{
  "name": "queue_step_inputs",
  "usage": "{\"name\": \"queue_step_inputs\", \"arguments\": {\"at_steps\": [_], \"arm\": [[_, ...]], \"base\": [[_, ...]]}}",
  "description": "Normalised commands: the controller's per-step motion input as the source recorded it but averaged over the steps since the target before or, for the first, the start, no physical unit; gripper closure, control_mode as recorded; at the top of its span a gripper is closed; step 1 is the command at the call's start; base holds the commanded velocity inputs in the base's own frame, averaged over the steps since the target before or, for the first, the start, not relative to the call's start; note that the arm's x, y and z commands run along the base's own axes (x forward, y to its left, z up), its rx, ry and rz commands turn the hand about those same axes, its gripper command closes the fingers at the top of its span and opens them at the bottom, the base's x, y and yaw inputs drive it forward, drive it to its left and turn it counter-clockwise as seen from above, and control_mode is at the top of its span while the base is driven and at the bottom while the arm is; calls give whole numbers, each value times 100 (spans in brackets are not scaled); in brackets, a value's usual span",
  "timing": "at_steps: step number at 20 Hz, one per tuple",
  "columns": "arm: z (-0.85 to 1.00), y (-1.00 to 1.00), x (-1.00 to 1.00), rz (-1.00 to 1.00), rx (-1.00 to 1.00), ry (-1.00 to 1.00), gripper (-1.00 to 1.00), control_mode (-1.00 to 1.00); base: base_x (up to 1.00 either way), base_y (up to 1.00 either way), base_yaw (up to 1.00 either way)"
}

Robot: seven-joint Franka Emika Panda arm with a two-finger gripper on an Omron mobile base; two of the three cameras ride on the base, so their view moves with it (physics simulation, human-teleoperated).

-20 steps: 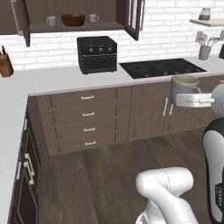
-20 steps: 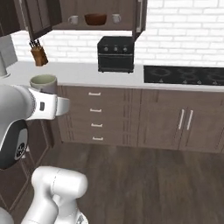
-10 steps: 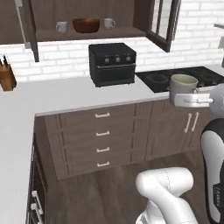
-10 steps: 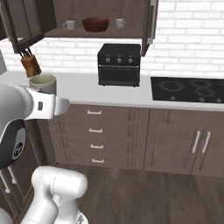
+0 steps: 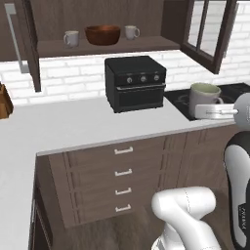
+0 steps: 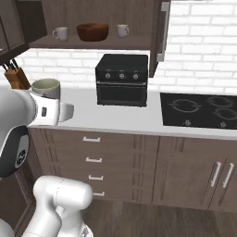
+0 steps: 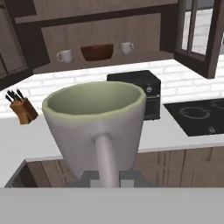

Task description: Gather all objects into one cabinet and sort the glasses and bowls to opposite sides.

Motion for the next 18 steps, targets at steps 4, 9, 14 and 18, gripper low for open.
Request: {"name": "queue_step_inputs", "arguments": {"at_steps": [4,9,14,18], "arm": [[0,0,0,0,0,0,100,100],[0,0,0,0,0,0,100,100],[0,0,0,0,0,0,100,100],[0,0,0,0,0,0,100,100]], "base": [[62,0,0],[75,0,0],[79,-7,0],[66,-21,2]]}}
